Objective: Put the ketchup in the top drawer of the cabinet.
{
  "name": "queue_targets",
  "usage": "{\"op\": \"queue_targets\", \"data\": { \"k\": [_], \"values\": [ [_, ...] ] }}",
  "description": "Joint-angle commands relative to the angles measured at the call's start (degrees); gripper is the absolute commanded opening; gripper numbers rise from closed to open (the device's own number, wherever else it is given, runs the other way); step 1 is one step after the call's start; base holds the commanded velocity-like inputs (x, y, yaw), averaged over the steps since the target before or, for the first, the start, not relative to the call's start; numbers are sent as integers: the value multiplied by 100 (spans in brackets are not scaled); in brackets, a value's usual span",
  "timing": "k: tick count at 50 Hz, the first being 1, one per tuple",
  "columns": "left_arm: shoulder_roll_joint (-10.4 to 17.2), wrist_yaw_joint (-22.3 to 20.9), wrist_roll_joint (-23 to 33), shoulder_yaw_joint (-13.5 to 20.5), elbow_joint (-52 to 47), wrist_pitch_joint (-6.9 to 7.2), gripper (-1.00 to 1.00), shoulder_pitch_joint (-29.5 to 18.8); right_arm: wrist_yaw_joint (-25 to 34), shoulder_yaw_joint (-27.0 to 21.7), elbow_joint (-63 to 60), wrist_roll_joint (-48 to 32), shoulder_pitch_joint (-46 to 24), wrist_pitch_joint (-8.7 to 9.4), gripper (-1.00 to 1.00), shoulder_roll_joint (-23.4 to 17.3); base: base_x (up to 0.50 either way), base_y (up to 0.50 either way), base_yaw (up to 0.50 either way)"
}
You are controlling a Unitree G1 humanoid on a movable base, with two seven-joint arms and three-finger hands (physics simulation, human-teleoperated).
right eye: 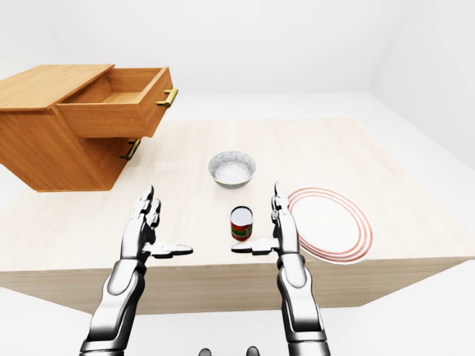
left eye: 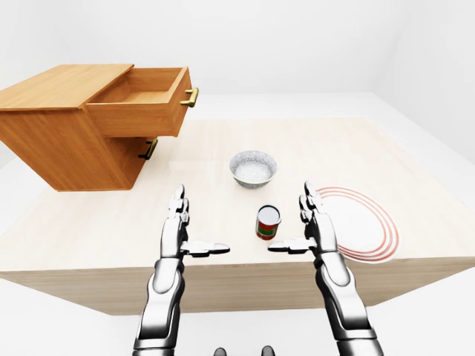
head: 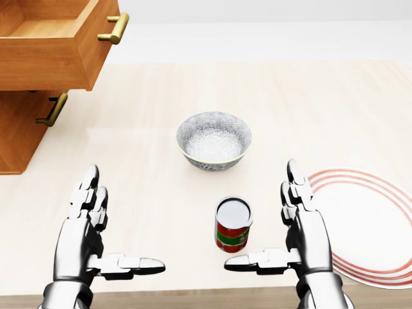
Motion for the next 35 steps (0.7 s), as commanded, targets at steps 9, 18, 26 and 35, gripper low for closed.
{"op": "queue_targets", "data": {
  "k": [9, 18, 26, 35],
  "values": [
    [56, -379, -185, 163, -1267, 338, 100, 533, 245, 101, -985, -84, 436, 246, 100, -18, 0, 0, 0],
    [0, -635, -357, 227, -2812, 477, 100, 1240, 266, 135, -2207, -216, 957, 489, 100, -32, 0, 0, 0],
    [-97, -868, -553, 369, -3797, 477, 100, 1691, 306, 117, -3062, -345, 1343, 489, 100, -25, 0, 0, 0],
    [-263, -1162, -817, 595, -4668, 477, 100, 2141, 276, 163, -4093, -218, 1792, 489, 100, 67, 0, 0, 0]
  ]
}}
